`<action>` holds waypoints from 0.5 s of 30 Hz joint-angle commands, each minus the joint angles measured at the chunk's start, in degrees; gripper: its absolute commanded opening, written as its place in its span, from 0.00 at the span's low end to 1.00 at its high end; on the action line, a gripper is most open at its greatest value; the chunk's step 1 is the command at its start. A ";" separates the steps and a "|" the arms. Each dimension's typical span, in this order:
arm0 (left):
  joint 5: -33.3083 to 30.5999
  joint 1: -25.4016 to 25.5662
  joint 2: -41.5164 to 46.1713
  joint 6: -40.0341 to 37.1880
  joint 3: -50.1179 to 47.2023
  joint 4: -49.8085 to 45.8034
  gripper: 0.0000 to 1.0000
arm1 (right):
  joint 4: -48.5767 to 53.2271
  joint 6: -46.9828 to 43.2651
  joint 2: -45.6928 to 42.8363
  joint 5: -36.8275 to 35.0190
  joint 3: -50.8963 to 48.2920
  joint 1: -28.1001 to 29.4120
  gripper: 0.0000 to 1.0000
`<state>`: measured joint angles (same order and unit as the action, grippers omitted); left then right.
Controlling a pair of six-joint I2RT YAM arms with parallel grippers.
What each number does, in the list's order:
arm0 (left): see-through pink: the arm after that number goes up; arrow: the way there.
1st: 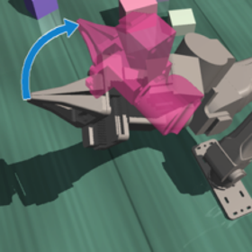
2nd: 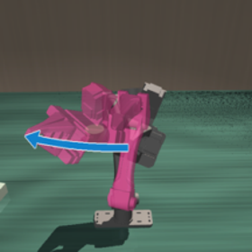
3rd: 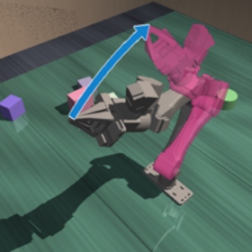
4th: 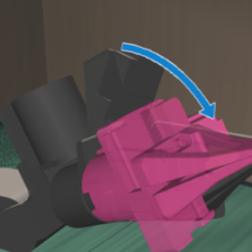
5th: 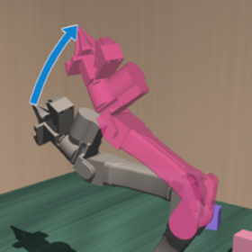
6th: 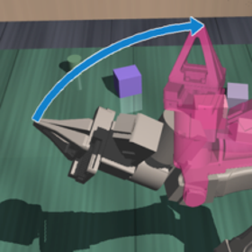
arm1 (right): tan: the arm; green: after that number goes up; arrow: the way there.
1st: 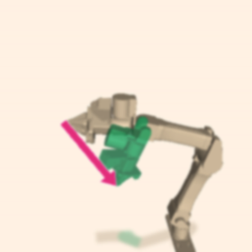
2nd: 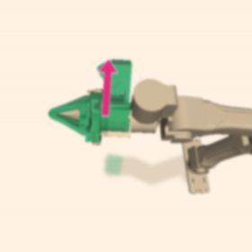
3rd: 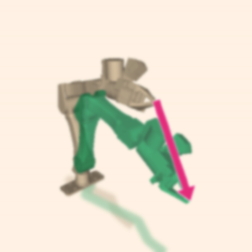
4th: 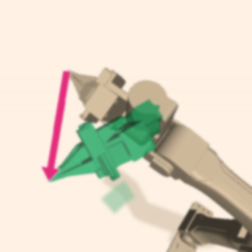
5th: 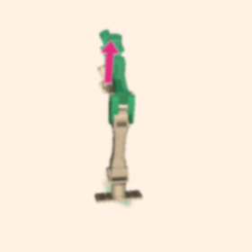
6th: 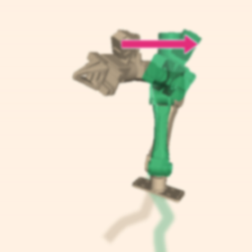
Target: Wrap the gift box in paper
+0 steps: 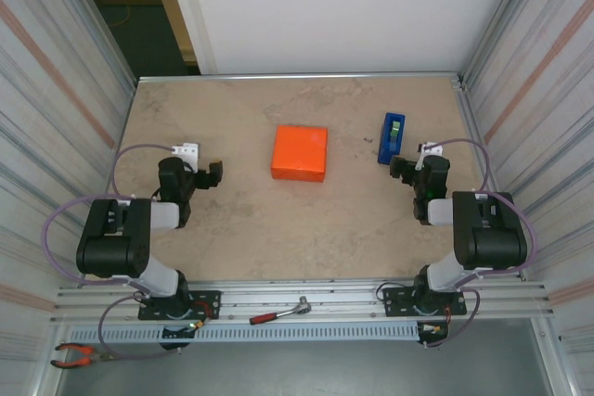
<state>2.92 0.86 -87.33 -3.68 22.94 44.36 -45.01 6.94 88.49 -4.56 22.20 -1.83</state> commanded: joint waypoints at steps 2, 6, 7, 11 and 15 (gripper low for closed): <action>-0.99 0.28 0.75 -0.64 0.86 0.51 0.99 | -1.49 -1.09 -0.31 -0.98 0.84 0.42 0.98; -0.98 0.32 0.76 -0.64 0.88 0.55 0.99 | -1.31 -1.09 -0.20 -1.01 1.02 0.38 0.98; -1.04 0.29 0.75 -0.63 0.87 0.52 0.99 | -1.07 -0.98 -0.16 -0.82 1.14 0.40 0.98; -0.99 0.30 0.75 -0.65 0.81 0.52 0.99 | 0.06 -1.08 0.62 -0.56 2.07 0.41 0.98; -0.99 0.28 0.75 -0.67 0.84 0.55 0.99 | -1.31 -1.13 -0.30 0.08 0.87 0.08 0.98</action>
<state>2.90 0.86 -87.33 -3.68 22.94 44.36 -44.97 6.85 88.51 -4.62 22.94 -1.85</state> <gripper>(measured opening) 0.989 0.983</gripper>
